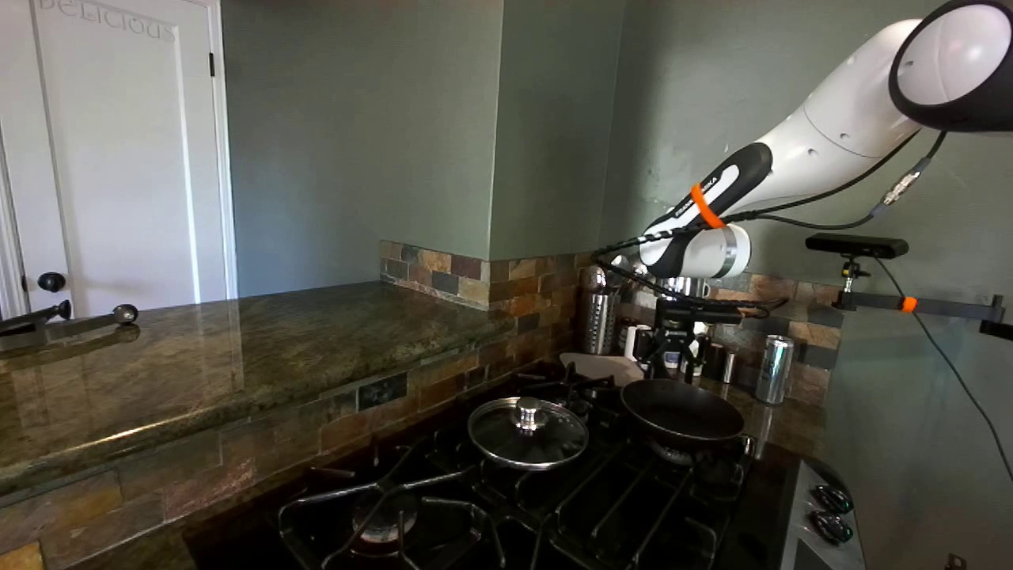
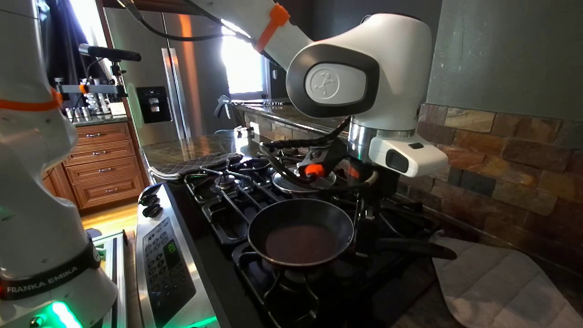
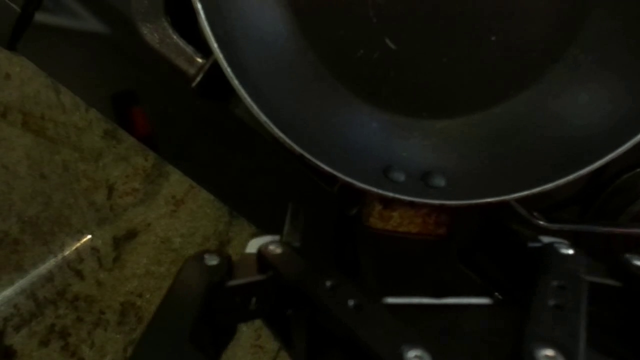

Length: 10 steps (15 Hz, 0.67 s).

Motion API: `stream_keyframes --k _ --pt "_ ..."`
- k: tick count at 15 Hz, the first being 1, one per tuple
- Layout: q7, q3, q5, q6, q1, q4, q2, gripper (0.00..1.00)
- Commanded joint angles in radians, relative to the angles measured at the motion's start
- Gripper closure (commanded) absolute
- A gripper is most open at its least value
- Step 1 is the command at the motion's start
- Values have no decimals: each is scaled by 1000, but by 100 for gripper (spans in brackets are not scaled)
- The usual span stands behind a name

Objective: Slide the pan to the bottom left stove plate and put the glass lid on the pan

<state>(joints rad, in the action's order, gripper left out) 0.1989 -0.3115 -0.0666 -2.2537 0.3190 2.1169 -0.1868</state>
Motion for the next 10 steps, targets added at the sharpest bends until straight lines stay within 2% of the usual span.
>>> stream_keyframes --k 1,2,3,8,10 --pt "13 -1 -16 -12 -1 -15 -20 29" --pt "13 -1 -16 -11 -1 -17 -21 25" --pt "14 -1 -16 -11 -1 -18 -22 27" --pt "20 0 -13 -6 -3 -25 -27 66" --pt "24 0 -19 -1 -3 -28 -30 77"
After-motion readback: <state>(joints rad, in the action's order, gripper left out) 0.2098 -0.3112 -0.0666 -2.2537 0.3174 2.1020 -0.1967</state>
